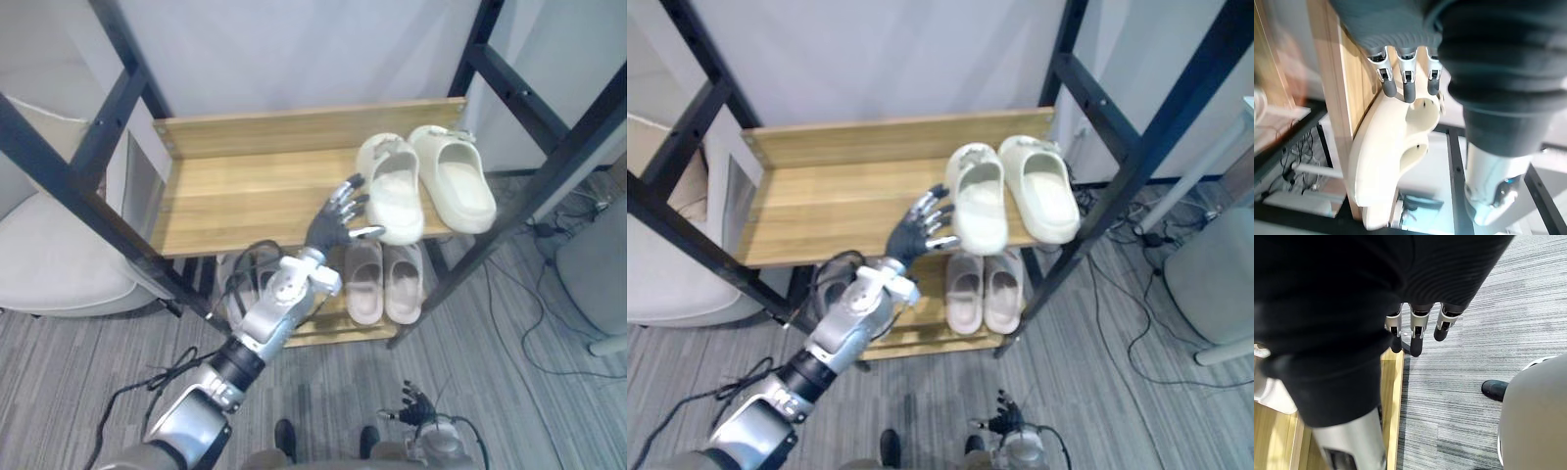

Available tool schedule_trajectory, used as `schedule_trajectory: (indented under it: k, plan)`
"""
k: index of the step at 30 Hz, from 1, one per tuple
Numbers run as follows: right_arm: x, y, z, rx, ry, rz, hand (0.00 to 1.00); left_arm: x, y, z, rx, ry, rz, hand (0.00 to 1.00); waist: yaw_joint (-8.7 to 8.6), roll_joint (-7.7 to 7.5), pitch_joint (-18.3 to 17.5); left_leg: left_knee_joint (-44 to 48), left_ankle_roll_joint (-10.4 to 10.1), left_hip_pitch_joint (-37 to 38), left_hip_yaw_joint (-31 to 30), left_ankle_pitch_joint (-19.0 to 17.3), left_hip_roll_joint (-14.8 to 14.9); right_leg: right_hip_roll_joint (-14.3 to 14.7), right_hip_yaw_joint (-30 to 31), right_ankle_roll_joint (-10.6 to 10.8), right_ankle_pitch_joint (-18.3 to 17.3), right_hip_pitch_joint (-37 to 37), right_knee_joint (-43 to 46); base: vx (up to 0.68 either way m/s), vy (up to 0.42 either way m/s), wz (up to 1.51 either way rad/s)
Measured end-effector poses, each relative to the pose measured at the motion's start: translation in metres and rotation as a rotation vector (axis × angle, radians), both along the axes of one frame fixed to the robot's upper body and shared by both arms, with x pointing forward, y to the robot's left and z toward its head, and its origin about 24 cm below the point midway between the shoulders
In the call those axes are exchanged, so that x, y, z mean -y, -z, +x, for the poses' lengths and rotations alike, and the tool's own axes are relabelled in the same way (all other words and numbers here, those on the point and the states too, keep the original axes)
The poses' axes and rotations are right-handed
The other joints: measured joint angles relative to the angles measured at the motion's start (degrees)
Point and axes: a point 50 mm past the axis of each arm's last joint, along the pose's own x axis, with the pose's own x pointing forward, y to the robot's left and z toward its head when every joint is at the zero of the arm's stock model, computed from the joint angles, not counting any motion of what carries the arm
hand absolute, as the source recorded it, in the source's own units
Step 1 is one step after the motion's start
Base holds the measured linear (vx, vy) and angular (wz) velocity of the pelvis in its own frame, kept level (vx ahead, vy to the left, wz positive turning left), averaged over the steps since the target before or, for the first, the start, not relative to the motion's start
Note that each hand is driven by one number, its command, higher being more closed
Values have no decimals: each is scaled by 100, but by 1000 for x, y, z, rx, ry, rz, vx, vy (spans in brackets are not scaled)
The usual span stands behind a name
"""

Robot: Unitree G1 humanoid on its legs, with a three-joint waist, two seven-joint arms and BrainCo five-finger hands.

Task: Organize the slippers on the shoe rack

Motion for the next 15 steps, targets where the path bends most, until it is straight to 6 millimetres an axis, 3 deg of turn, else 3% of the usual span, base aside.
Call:
schedule_trajectory:
  k: [7, 15]
  plan:
    - [1, 0, 0, 2, 5, 0, 0, -1, 0, 9, -3, -28, 22, 0, -13, -22, 6, 0, 0, 22, 125, 0, 17, 14, 114, -1, 82, -6, -70, -21, 3, -9]
    - [2, -1, 1, 8, 20, 5, 0, -18, 3, 21, -9, -115, 52, 0, -94, -77, 1, 0, -1, 38, 165, -4, 41, 10, 143, 4, 95, -17, -76, -16, 2, -3]
